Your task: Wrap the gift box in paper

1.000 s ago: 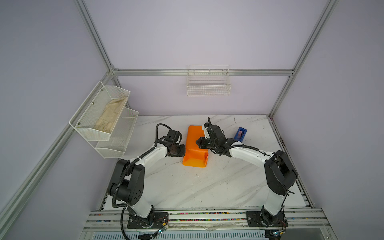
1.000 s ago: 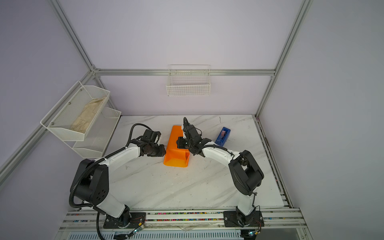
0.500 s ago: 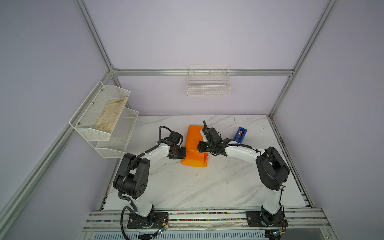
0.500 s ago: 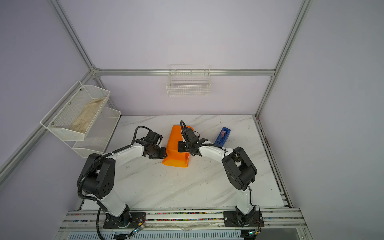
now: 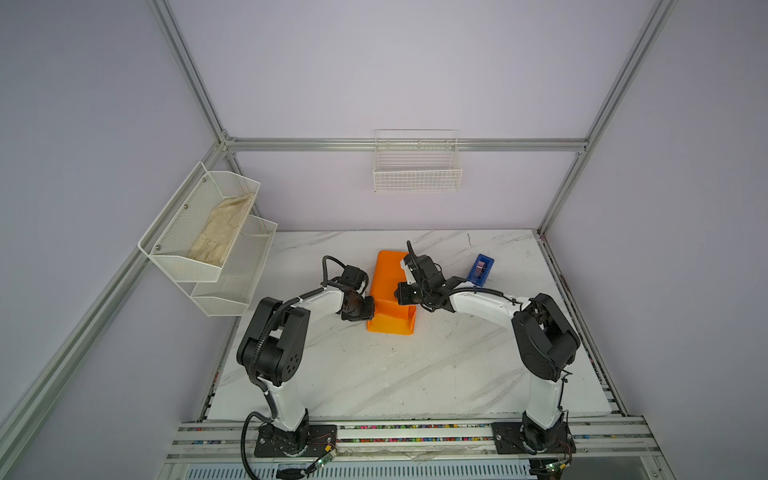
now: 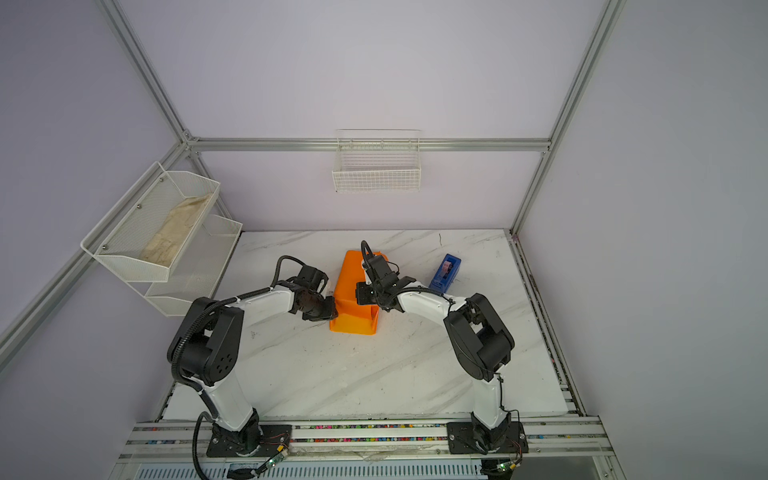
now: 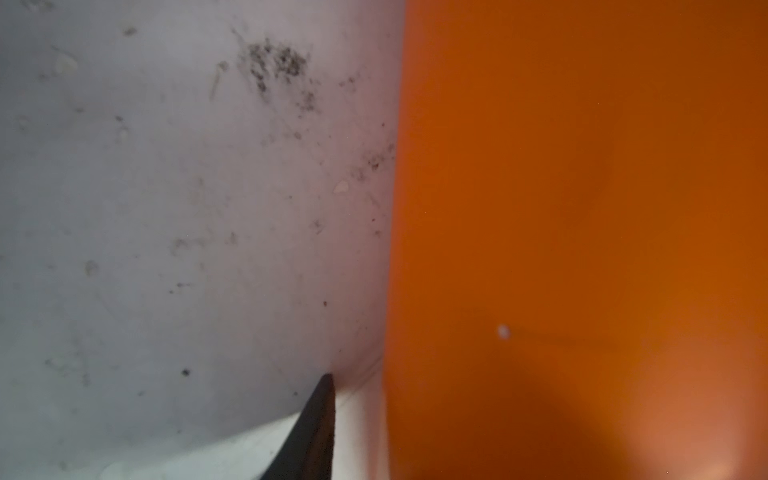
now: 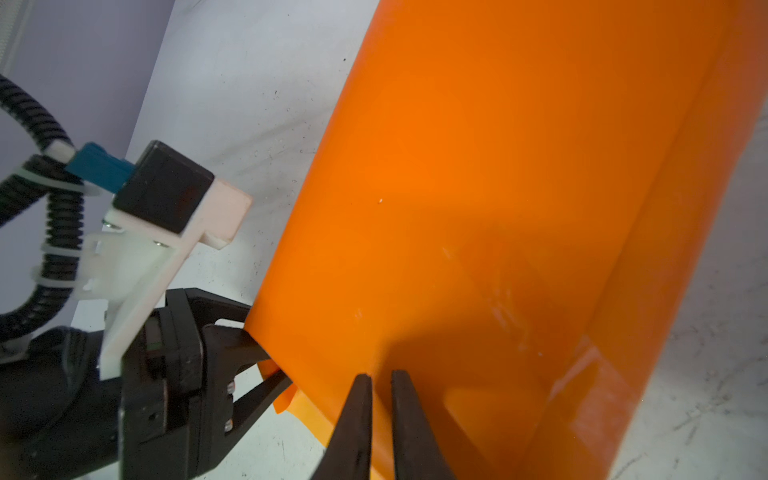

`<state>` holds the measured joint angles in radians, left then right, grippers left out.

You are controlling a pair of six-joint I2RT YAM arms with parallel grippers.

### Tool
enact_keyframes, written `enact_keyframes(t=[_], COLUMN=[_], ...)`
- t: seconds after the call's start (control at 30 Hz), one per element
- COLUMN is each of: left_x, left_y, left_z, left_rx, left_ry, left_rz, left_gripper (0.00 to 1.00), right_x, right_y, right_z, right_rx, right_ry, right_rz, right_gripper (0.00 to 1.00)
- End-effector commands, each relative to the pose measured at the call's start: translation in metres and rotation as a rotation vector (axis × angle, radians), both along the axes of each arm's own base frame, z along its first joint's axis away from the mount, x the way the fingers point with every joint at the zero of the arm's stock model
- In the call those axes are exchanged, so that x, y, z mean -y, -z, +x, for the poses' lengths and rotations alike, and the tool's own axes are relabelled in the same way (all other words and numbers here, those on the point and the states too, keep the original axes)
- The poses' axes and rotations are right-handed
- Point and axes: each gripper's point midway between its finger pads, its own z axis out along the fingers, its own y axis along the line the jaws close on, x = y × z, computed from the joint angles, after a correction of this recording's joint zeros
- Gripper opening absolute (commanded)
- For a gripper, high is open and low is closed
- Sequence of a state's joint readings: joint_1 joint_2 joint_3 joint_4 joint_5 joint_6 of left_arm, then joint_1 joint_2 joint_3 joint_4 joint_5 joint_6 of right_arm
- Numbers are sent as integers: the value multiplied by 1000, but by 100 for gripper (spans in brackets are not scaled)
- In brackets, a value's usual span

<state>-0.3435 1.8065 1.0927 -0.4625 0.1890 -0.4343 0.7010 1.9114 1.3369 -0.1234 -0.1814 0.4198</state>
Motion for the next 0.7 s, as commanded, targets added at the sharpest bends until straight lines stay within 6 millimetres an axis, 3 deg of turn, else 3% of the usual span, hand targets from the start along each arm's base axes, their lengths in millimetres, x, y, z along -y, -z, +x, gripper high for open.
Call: enact_keyframes(t=[0.0, 0.13, 0.27, 0.4, 0.53, 0.67], left_x=[10, 9, 13, 14, 16, 17], left_y=[-20, -17, -17, -17, -17, -19], left_z=[29, 32, 32, 31, 30, 30], left_rx=[81, 82, 81, 79, 77, 81], left_ry=[-10, -6, 7, 11, 17, 20], left_rz=[-26, -11, -22, -22, -24, -23], left_gripper=[34, 25, 9, 0, 0, 0], right_x=[14, 14, 13, 12, 12, 16], right_y=[26, 24, 20, 2, -22, -30], right_z=[-13, -13, -13, -11, -9, -14], right_rx=[-63, -62, -56, -10, 80, 207], right_ry=[-8, -9, -12, -32, -100, -276], right_rz=[-68, -65, -57, -45, -79, -201], right_gripper=[15, 14, 12, 12, 23, 34])
